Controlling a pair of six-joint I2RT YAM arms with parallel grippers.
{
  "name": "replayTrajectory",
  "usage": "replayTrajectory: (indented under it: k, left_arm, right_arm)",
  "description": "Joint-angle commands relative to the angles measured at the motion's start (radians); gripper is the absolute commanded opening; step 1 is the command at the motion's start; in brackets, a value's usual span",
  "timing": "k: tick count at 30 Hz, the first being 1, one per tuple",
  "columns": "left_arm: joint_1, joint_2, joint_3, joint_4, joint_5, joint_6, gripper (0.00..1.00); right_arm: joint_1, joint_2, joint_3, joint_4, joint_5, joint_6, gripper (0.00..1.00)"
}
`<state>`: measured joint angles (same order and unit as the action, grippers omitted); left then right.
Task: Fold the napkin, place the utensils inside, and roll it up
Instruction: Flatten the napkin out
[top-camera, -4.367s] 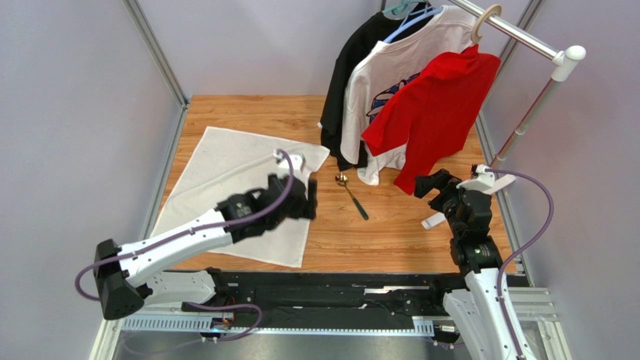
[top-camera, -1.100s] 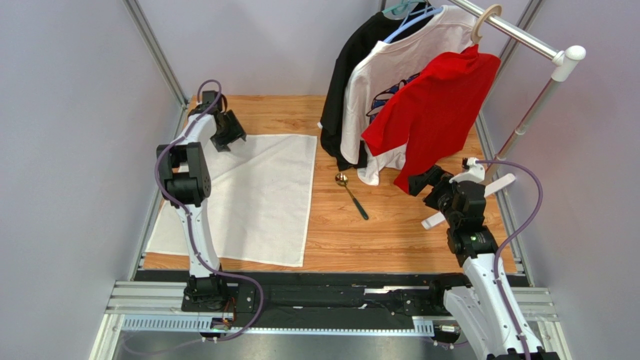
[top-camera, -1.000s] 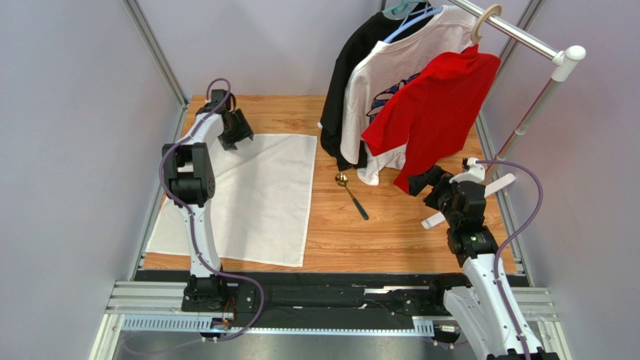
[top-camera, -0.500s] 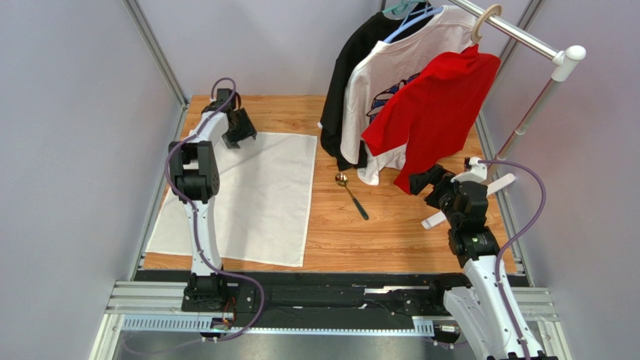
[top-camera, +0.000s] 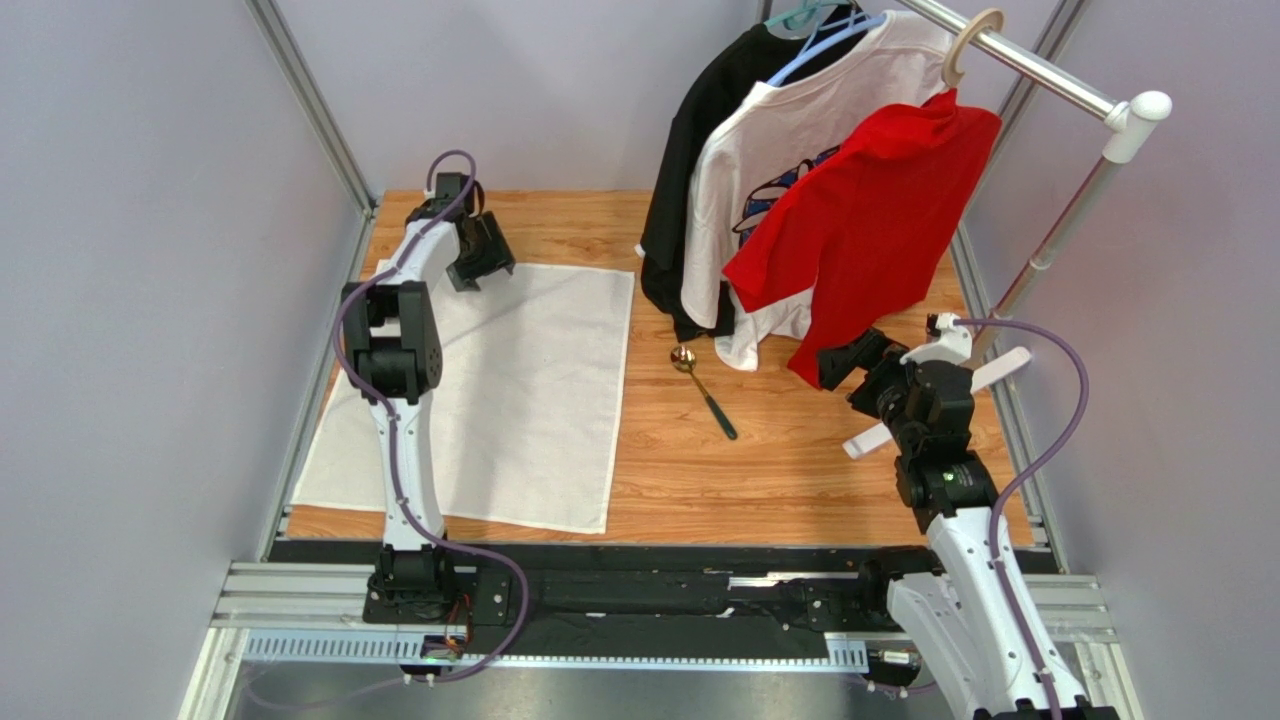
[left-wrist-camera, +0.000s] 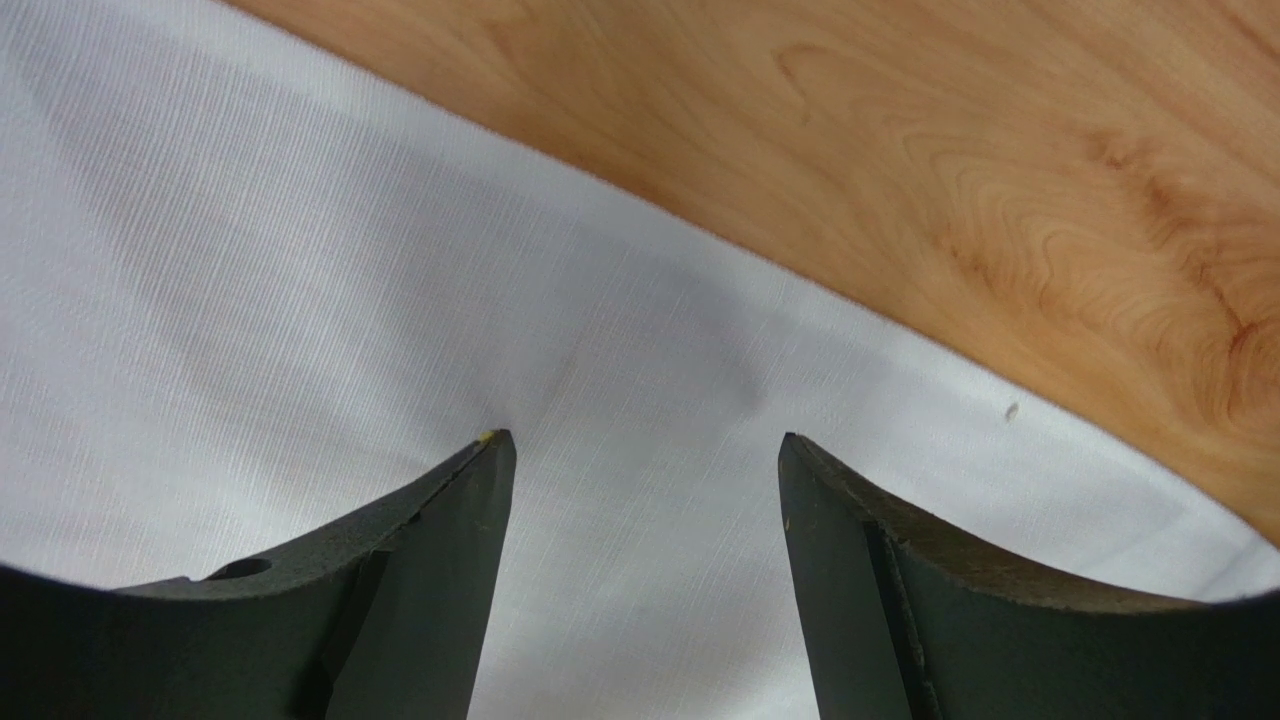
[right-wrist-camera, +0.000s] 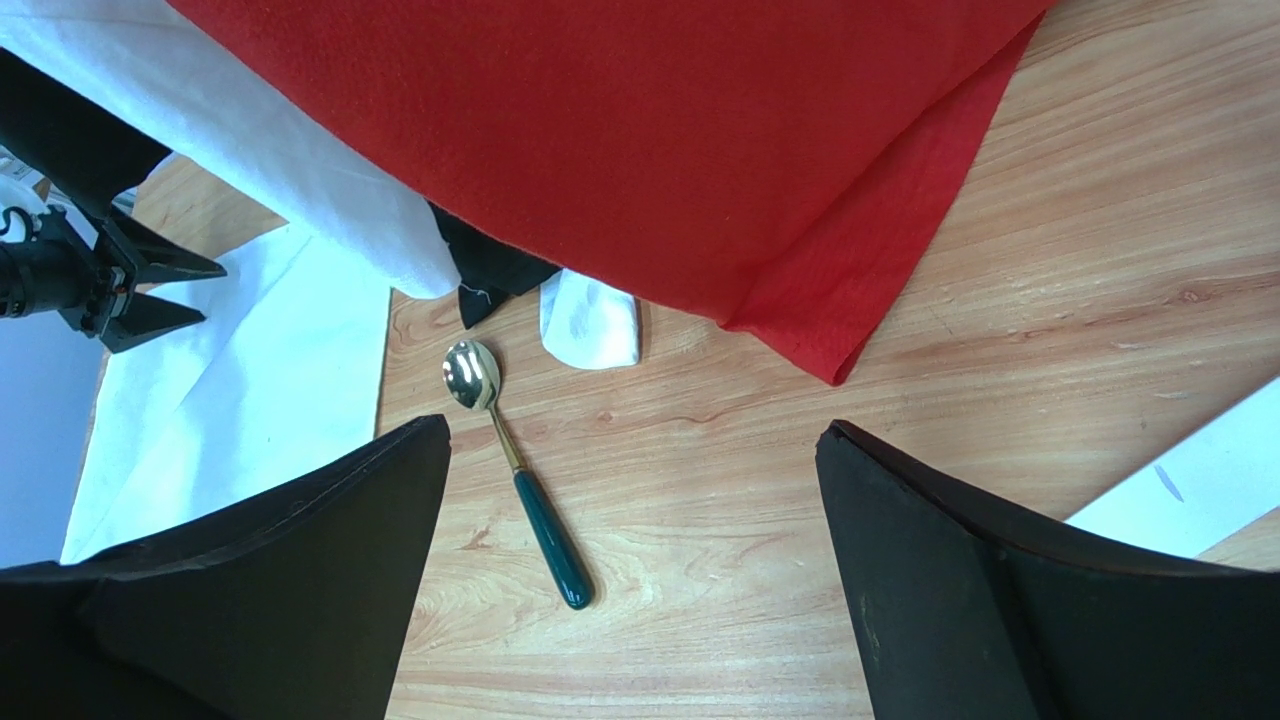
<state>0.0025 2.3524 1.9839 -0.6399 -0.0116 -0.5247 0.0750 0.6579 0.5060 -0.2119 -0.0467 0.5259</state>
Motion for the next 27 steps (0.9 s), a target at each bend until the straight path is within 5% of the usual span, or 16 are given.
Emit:
replayTrajectory:
  k: [1,5,12,20,27]
  left_arm:
    - [-0.036,-0.178,-0.082,0.080,-0.022,0.087,0.75]
    - [-0.107,-0.362,-0.160,0.117,-0.074,0.196,0.75]
    - [-0.318,-0.674,-0.543,0.258,-0.108,0.349,0.71]
    - [-0.645,-0.849,-0.803,0.163,-0.103,0.518,0.63]
    - [-0.725,-0.921,-0.987,0.088,-0.120,0.224,0.60]
  right_arm:
    - [-0.004,-0.006,0.045,0.032,-0.004,-0.012,0.98]
    - [-0.003,-0.020,0.042,0.031,-0.019,-0.003,0.98]
    - [-0.003,-0.032,0.029,0.036,-0.053,0.010,0.98]
    - [-0.004,-0.050,0.022,0.031,-0.073,0.019,0.97]
    - [-0.003,-0.075,0.016,0.020,-0.079,0.022,0.97]
